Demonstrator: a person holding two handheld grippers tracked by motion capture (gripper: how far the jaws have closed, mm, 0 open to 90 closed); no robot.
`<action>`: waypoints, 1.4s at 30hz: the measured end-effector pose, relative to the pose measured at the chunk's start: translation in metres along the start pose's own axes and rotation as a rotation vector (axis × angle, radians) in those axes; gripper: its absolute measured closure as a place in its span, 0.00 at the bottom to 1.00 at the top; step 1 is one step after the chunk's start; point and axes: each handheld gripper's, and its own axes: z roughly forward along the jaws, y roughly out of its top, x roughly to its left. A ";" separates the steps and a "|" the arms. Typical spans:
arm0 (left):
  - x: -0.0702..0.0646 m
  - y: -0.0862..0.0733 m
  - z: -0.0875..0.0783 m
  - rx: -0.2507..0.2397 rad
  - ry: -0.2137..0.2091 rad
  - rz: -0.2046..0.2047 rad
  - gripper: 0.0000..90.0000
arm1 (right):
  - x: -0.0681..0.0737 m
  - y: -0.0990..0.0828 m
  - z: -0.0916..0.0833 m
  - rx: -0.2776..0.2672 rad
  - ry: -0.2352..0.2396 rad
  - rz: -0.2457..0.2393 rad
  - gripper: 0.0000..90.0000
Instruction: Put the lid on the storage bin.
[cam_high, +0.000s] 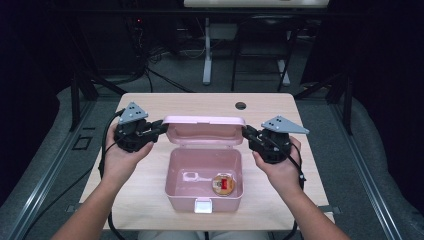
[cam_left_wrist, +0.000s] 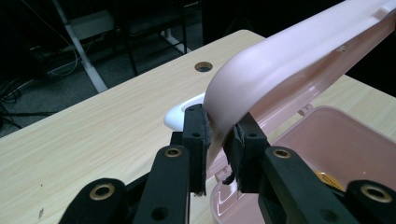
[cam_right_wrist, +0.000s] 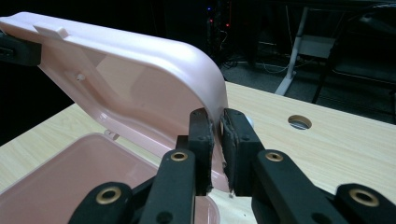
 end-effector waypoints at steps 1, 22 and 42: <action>-0.001 -0.001 -0.001 -0.001 -0.001 0.002 0.86 | 0.000 0.000 -0.002 0.002 0.005 -0.001 0.91; -0.016 -0.020 -0.017 0.011 -0.007 0.054 0.84 | 0.009 -0.016 -0.020 0.008 0.037 -0.006 0.90; -0.027 -0.043 -0.028 0.013 -0.037 0.059 0.86 | 0.017 -0.039 -0.035 0.017 0.069 0.000 0.90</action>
